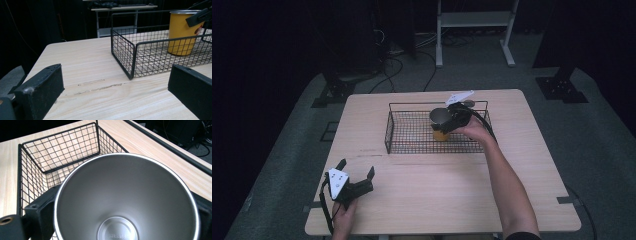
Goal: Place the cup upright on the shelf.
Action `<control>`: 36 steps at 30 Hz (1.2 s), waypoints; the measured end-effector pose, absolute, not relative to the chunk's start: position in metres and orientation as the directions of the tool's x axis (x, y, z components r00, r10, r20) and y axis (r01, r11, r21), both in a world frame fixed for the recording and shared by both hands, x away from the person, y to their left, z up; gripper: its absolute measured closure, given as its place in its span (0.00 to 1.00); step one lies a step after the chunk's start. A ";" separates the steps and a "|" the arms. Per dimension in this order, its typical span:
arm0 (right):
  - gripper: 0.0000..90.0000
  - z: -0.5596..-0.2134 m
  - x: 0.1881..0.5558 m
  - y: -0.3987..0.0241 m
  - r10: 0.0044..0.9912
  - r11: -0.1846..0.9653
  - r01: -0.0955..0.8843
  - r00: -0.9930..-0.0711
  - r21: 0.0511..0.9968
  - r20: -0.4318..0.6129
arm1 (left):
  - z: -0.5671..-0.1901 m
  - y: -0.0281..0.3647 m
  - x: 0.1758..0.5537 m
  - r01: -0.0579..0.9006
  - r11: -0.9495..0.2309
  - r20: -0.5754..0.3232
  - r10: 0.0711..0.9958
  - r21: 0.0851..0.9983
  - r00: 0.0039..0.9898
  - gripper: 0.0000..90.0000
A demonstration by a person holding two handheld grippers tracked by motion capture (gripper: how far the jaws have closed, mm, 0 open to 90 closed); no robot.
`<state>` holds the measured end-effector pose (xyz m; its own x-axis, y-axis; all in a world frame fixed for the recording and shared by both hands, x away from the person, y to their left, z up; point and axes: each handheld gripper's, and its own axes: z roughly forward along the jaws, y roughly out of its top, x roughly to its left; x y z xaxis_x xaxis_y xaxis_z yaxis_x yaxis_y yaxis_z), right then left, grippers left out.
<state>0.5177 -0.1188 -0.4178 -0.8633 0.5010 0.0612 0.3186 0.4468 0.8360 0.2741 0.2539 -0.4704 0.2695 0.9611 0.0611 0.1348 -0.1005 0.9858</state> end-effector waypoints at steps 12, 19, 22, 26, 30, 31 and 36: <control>0.03 -0.414 0.515 -0.119 0.506 0.431 0.318 -0.860 0.844 0.066 | -0.470 0.254 0.274 0.135 -0.101 0.062 0.961 0.986 0.270 0.00; 0.02 -0.412 0.514 -0.118 0.510 0.424 0.322 -0.857 0.846 0.070 | -0.470 0.254 0.274 0.137 -0.105 0.065 0.961 0.985 0.269 0.00; 0.02 -0.410 0.513 -0.118 0.512 0.419 0.316 -0.856 0.851 0.066 | -0.470 0.254 0.274 0.137 -0.104 0.064 0.961 0.985 0.268 0.00; 0.02 -0.408 0.513 -0.118 0.519 0.406 0.314 -0.852 0.858 0.066 | -0.470 0.254 0.274 0.137 -0.104 0.064 0.961 0.985 0.268 0.00; 0.01 -0.407 0.514 -0.119 0.522 0.394 0.318 -0.850 0.862 0.075 | -0.470 0.254 0.274 0.137 -0.104 0.064 0.962 0.985 0.267 0.00; 0.01 -0.407 0.514 -0.119 0.525 0.392 0.318 -0.848 0.863 0.074 | -0.470 0.254 0.275 0.138 -0.103 0.063 0.962 0.985 0.267 0.00; 0.01 -0.403 0.513 -0.123 0.535 0.369 0.321 -0.841 0.872 0.083 | -0.470 0.254 0.275 0.138 -0.103 0.063 0.961 0.985 0.268 0.00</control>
<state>0.5133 -0.1228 -0.4028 -0.8406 0.5352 0.0832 0.3212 0.3688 0.8722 0.2745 0.2539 -0.4703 0.2679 0.9614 0.0634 0.1376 -0.1033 0.9851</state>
